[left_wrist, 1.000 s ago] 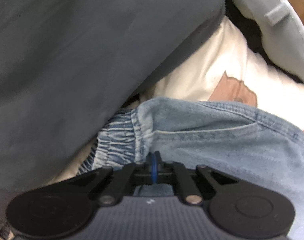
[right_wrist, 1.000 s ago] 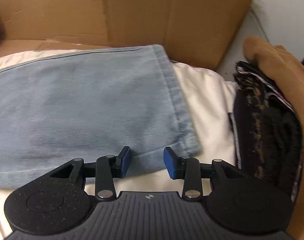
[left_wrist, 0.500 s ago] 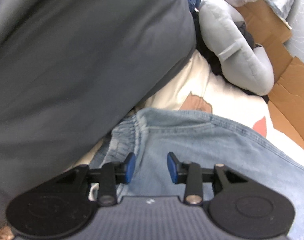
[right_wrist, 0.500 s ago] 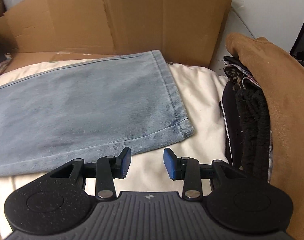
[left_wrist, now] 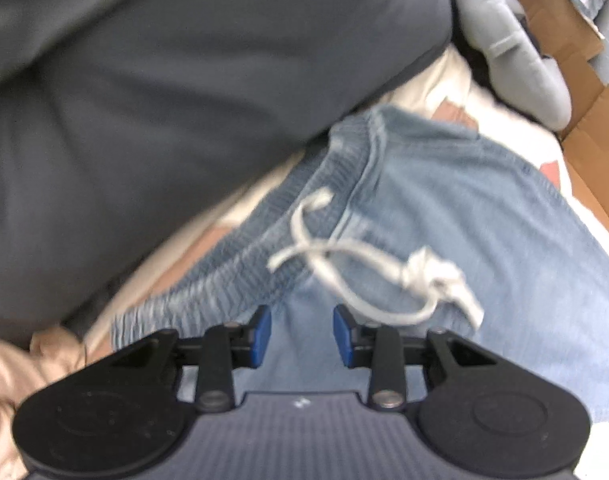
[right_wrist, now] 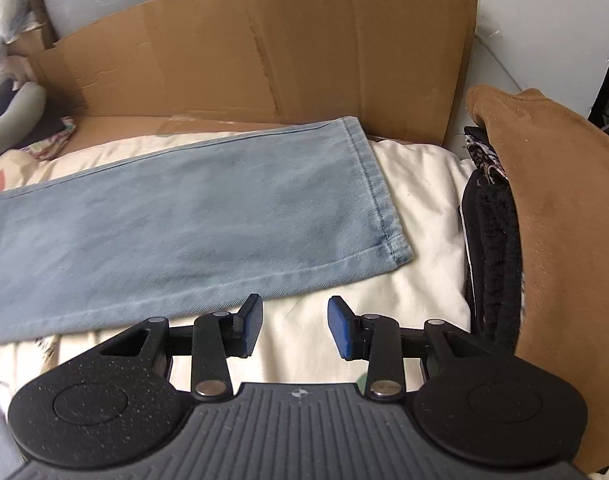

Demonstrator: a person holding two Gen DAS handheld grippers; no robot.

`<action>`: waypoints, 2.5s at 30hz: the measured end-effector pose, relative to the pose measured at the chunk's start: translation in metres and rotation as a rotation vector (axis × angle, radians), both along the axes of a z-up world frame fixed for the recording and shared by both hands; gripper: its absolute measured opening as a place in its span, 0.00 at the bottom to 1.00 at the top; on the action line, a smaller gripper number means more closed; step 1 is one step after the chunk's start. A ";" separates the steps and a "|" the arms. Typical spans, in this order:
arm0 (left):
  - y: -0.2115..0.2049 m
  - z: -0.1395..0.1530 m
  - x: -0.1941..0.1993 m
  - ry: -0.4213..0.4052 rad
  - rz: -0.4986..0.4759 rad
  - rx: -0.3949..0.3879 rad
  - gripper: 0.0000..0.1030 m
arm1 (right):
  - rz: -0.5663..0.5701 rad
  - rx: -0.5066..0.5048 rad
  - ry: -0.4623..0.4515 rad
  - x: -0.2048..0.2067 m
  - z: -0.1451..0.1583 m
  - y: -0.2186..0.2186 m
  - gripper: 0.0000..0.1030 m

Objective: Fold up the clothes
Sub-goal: 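Open the left gripper and lift both tools back over the jeans, then move the right gripper to the folded leg hem edge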

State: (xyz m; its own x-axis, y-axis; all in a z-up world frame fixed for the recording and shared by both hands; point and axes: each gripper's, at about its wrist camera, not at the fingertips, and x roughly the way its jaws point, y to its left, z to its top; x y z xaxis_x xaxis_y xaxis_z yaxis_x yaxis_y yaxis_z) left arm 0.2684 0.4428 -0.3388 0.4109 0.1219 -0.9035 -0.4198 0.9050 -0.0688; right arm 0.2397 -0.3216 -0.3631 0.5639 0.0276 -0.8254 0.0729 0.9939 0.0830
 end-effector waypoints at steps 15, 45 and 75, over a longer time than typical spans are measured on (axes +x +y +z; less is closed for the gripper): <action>0.027 -0.059 -0.019 0.090 0.139 0.067 0.16 | -0.099 0.048 0.101 -0.098 0.013 0.012 0.41; -0.009 0.000 -0.126 0.090 0.130 -0.043 0.52 | -0.164 0.108 0.199 -0.236 0.031 -0.010 0.44; -0.022 -0.051 -0.175 0.131 0.261 -0.187 0.51 | -0.249 0.214 0.458 -0.317 -0.041 -0.018 0.51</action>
State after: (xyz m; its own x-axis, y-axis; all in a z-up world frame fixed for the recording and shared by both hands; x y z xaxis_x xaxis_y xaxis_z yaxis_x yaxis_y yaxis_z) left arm 0.0933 0.4208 -0.3901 0.2668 0.0352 -0.9631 -0.6518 0.7427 -0.1534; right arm -0.0774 -0.3398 -0.4043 0.1600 0.1338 -0.9780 0.3789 0.9065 0.1860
